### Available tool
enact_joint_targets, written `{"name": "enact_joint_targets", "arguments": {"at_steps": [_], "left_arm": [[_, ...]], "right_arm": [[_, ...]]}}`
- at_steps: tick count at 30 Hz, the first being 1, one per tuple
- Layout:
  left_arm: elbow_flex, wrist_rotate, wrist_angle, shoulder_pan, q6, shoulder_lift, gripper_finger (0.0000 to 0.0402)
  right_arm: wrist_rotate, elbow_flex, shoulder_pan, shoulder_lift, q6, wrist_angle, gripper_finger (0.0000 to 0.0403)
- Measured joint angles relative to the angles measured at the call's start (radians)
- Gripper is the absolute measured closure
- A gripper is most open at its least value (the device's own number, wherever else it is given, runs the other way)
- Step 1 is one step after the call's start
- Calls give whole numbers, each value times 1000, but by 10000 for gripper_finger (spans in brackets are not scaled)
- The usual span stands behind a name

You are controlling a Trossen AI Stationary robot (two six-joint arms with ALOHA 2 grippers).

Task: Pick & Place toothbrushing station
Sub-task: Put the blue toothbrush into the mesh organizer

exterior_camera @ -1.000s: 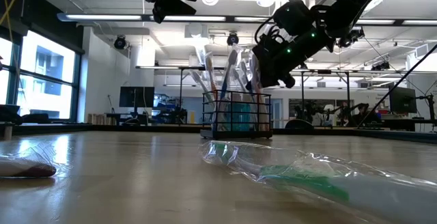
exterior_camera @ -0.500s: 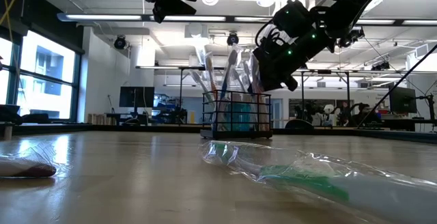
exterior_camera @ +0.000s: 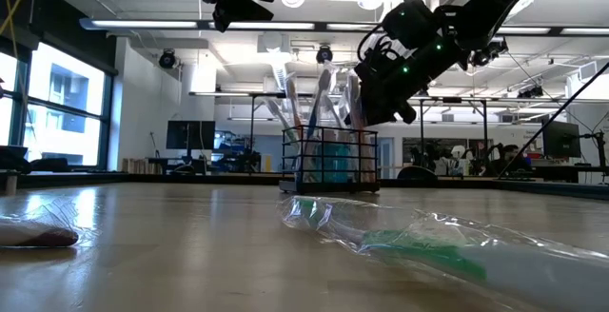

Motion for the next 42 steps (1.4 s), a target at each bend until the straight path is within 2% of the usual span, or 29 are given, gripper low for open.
{"name": "enact_joint_targets", "arguments": {"at_steps": [22,42], "left_arm": [[0,0,0,0,-2,0,209],[0,0,0,0,0,0,209]], "right_arm": [[-10,0,2,-29,24,-44,263],[-85,0,-5,-65,23,-66,263]]}}
